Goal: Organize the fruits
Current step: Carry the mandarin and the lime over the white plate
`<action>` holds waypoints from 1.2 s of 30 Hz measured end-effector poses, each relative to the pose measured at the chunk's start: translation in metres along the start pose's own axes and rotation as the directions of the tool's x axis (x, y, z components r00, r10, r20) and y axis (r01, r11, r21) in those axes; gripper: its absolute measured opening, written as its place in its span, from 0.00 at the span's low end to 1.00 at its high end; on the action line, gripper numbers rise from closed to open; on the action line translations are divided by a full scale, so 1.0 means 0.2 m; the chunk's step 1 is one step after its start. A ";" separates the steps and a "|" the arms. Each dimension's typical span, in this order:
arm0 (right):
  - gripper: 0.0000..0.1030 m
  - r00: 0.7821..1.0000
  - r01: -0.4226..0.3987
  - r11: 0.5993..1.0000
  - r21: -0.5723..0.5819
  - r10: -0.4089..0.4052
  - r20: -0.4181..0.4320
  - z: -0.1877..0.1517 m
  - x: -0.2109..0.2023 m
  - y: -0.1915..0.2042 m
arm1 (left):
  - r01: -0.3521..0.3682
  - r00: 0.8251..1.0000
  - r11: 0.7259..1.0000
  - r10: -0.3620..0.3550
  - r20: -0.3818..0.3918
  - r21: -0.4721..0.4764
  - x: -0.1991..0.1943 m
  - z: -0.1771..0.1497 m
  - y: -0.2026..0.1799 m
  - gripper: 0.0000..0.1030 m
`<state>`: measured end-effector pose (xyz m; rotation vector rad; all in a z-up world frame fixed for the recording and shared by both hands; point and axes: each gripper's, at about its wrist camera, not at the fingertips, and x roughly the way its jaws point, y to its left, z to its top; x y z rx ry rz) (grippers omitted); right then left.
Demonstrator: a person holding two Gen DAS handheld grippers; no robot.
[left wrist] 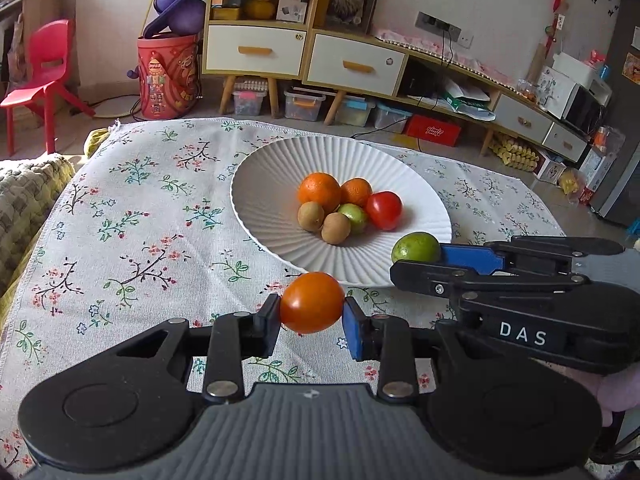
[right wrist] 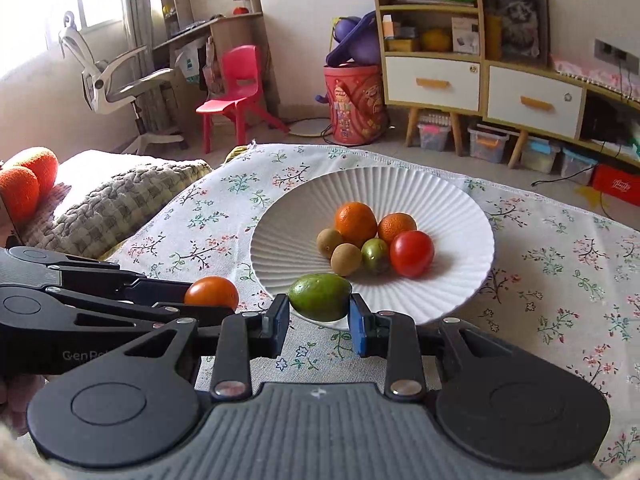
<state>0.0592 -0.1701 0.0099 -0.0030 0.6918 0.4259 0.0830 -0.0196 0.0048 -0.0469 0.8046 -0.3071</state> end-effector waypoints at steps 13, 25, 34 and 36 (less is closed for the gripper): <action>0.28 0.997 0.075 0.995 0.064 -0.077 0.029 0.04 0.02 -0.18 | 0.038 0.999 0.999 -0.039 0.028 0.028 0.12 0.08 -0.09 0.17; 0.28 0.995 0.095 0.993 0.076 -0.095 -0.001 0.04 0.08 -0.27 | 0.080 0.996 0.993 -0.083 0.034 0.082 0.25 0.11 -0.18 0.17; 0.28 0.996 0.092 0.994 0.054 -0.092 0.001 0.05 0.09 -0.31 | 0.081 0.996 0.993 -0.083 0.023 0.091 0.32 0.11 -0.19 0.17; 0.28 0.997 0.083 0.996 0.043 -0.083 -0.005 0.05 0.10 -0.31 | 0.082 0.996 0.993 -0.085 0.026 0.085 0.33 0.11 -0.19 0.17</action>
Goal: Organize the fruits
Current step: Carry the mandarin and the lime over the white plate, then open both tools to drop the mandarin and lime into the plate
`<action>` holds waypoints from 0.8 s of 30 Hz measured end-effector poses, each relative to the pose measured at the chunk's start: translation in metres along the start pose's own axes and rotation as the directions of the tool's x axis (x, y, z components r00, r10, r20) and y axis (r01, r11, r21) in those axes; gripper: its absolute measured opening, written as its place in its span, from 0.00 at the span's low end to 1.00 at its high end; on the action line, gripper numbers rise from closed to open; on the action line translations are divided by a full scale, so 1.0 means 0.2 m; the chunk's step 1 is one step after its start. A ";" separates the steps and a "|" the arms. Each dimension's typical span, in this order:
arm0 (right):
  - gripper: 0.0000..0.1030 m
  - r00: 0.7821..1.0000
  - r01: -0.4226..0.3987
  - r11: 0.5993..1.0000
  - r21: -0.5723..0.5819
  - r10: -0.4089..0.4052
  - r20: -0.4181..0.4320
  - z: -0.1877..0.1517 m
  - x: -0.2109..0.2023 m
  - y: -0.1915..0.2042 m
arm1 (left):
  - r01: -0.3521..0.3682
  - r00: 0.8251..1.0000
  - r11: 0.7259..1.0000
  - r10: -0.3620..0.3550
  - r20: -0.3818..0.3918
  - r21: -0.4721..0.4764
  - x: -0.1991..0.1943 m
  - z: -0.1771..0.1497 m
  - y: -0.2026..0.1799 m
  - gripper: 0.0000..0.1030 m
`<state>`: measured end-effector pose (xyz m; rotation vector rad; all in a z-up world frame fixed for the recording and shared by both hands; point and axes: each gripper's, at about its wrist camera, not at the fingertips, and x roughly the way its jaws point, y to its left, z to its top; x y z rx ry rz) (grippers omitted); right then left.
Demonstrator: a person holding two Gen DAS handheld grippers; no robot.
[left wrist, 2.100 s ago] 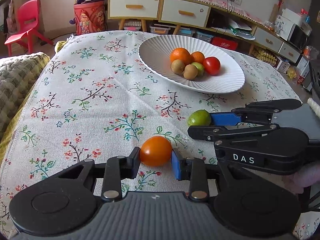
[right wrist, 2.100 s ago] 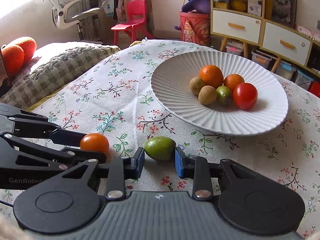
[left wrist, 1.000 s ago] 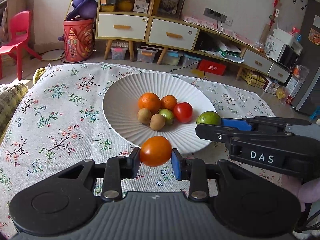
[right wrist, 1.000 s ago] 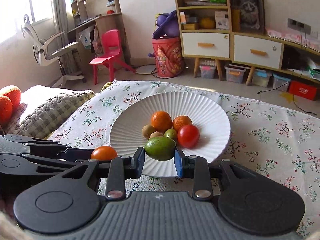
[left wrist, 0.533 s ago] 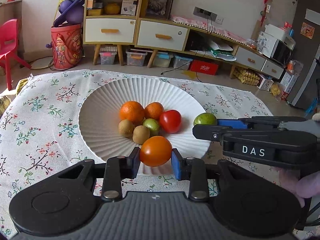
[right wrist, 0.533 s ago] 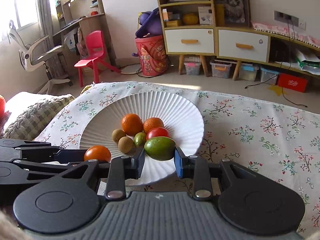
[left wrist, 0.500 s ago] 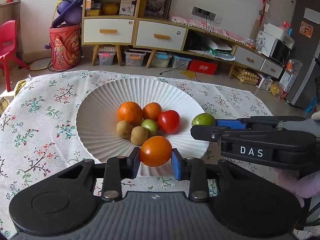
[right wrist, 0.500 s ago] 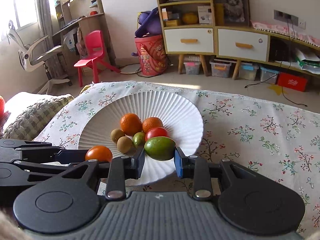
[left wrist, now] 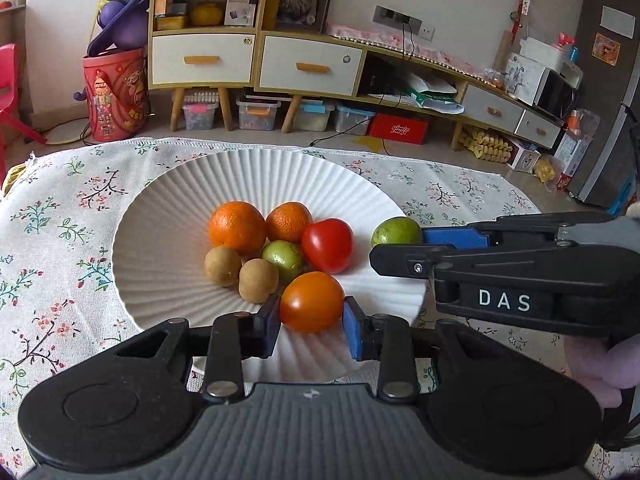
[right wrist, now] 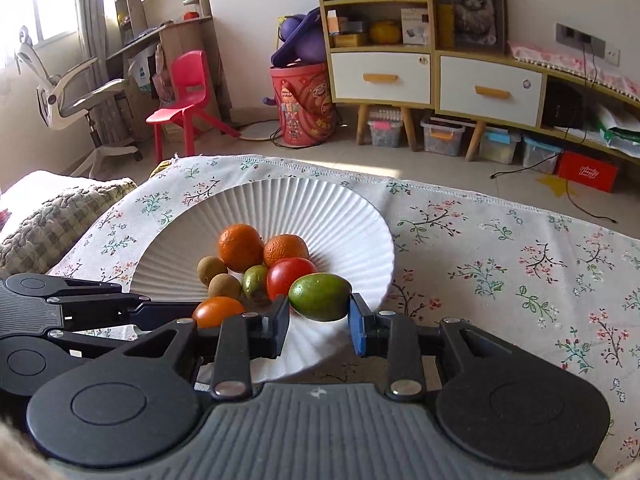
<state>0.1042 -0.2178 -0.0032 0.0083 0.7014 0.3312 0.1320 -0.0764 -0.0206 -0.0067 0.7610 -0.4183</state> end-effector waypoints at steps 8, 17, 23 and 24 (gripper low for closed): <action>0.28 1.000 -0.010 1.000 -0.010 0.010 -0.008 0.01 0.02 0.00 | 0.003 1.000 1.000 -0.003 0.005 -0.005 0.01 0.01 0.00 0.18; 0.31 1.000 -0.015 1.000 -0.003 0.015 -0.007 0.02 0.00 -0.01 | 0.005 1.000 1.000 -0.005 0.007 0.003 0.00 0.01 -0.01 0.20; 0.39 1.000 -0.001 1.000 -0.008 0.001 0.000 0.02 -0.04 0.00 | 0.002 1.000 1.000 -0.002 0.010 0.010 -0.04 0.01 -0.02 0.28; 0.40 1.000 0.002 1.000 -0.006 -0.002 0.003 0.03 -0.05 0.00 | 0.000 1.000 1.000 0.000 0.011 0.010 -0.06 0.01 -0.01 0.29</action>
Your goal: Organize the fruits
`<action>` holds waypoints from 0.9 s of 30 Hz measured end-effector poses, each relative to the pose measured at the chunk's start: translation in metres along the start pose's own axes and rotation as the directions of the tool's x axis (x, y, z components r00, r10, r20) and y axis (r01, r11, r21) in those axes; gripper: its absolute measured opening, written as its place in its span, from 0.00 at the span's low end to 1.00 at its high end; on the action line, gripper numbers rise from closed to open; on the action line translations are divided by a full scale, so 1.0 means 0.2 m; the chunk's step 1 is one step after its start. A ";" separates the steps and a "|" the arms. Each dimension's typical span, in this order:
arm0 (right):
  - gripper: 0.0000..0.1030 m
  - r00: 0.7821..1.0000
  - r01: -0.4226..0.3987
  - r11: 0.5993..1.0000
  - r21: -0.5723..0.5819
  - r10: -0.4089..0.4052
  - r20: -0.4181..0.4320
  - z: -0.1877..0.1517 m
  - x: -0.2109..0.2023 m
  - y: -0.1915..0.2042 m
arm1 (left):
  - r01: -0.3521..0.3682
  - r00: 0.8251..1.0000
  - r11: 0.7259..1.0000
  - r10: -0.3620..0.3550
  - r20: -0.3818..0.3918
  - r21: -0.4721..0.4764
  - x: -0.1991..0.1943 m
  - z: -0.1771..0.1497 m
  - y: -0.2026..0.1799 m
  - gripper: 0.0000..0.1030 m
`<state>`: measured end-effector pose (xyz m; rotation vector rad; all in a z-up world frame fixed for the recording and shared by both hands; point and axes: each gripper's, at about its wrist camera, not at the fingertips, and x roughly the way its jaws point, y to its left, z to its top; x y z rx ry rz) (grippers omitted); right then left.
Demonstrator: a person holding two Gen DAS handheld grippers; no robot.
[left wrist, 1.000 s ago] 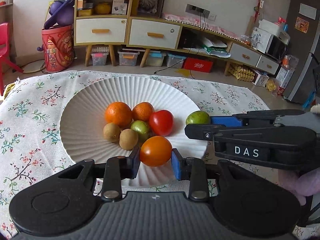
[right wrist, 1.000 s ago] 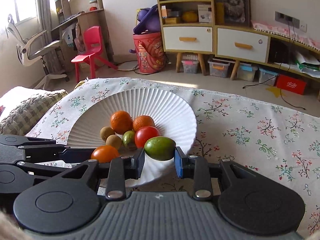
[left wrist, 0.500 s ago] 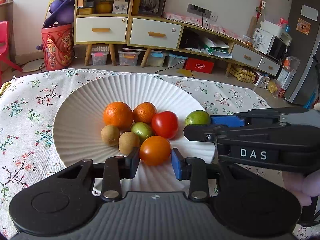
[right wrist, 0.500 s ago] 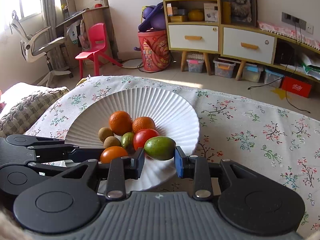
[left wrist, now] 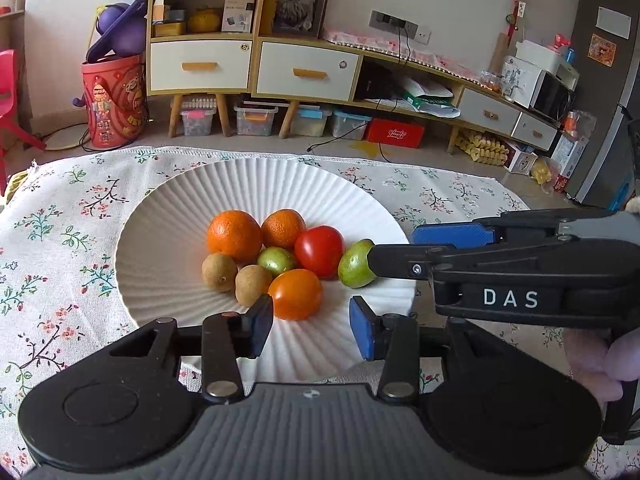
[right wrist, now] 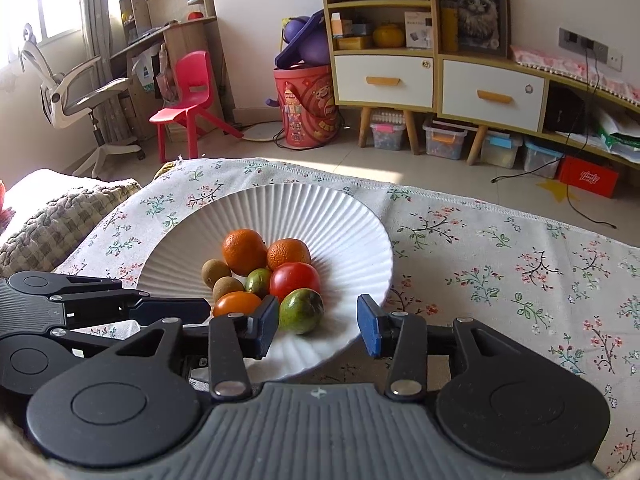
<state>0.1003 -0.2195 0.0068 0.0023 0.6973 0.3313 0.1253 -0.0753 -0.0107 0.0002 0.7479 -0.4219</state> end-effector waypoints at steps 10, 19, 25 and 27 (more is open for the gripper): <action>0.56 0.998 0.050 0.998 0.045 -0.051 0.023 0.00 -0.09 -0.01 | -0.042 0.999 0.999 0.042 0.007 0.018 -0.14 -0.04 0.03 0.46; 0.66 0.996 0.087 0.996 0.005 -0.087 0.009 -0.07 -0.18 0.07 | -0.109 0.994 0.994 0.109 -0.008 0.025 -0.26 -0.11 0.02 0.67; 0.73 0.992 0.125 0.992 -0.010 -0.125 -0.012 -0.12 -0.24 0.12 | -0.149 0.989 0.989 0.149 -0.013 0.009 -0.33 -0.16 0.02 0.82; 0.76 0.990 0.139 0.990 0.001 -0.139 -0.026 -0.13 -0.25 0.13 | -0.169 0.985 0.986 0.169 -0.020 0.002 -0.36 -0.17 0.02 0.86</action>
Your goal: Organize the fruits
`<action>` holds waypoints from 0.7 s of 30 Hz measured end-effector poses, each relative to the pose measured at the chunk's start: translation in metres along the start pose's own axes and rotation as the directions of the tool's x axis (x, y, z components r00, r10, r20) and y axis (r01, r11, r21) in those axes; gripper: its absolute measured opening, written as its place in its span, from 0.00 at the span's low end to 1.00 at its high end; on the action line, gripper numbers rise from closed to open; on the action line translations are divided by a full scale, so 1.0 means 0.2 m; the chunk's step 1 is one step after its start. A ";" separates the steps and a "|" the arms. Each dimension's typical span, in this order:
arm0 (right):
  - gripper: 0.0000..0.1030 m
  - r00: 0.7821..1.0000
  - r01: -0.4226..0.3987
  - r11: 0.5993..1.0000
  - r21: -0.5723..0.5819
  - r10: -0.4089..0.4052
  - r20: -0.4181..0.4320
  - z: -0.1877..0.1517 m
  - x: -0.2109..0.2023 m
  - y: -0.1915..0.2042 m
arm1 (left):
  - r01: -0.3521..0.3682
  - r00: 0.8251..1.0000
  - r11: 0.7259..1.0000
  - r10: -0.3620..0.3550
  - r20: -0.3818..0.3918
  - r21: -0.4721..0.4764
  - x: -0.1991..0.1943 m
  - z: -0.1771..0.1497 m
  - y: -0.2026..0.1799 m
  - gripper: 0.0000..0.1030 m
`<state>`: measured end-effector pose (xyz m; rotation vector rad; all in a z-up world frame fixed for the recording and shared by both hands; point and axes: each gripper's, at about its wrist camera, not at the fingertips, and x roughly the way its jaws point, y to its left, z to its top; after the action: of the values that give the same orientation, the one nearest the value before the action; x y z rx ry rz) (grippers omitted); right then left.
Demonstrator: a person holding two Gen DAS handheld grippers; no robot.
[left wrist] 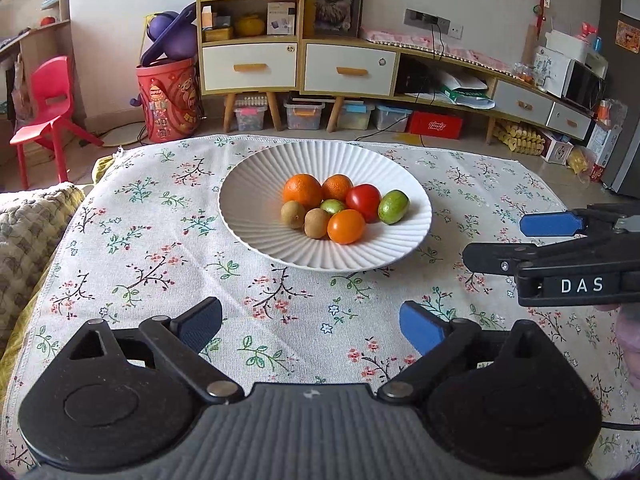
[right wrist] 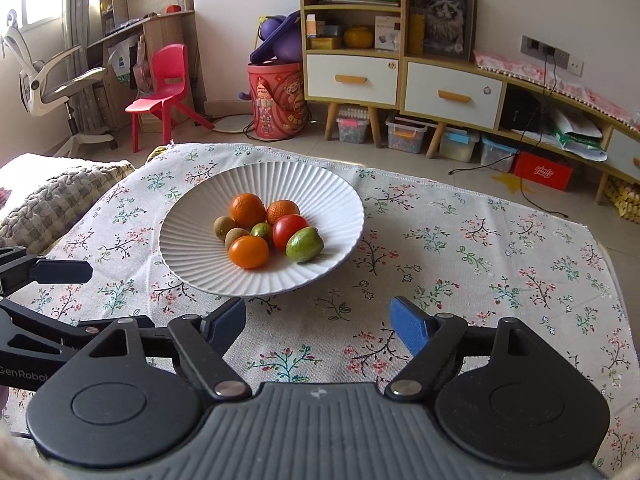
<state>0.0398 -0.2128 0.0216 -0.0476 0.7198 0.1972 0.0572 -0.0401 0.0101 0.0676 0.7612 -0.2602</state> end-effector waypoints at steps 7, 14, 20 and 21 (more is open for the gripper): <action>0.85 0.999 0.043 0.998 0.036 -0.042 -0.035 -0.04 -0.04 0.04 | -0.039 0.999 0.999 0.038 -0.031 -0.037 -0.05 -0.06 0.02 0.89; 0.93 0.996 0.080 0.996 0.043 -0.078 -0.048 -0.09 -0.04 0.07 | -0.092 0.995 0.995 0.089 -0.048 -0.050 -0.10 -0.10 0.04 0.89; 0.96 0.993 0.105 0.994 0.040 -0.102 -0.067 -0.10 -0.04 0.12 | -0.124 0.991 0.990 0.120 -0.064 -0.066 -0.13 -0.10 0.04 0.89; 0.97 0.993 0.104 0.994 0.038 -0.101 -0.068 -0.10 -0.04 0.12 | -0.129 0.990 0.989 0.124 -0.072 -0.068 -0.13 -0.10 0.04 0.89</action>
<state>0.0155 -0.1924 0.0125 -0.0518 0.7846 0.0830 0.0277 -0.0230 0.0126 0.0559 0.8298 -0.1100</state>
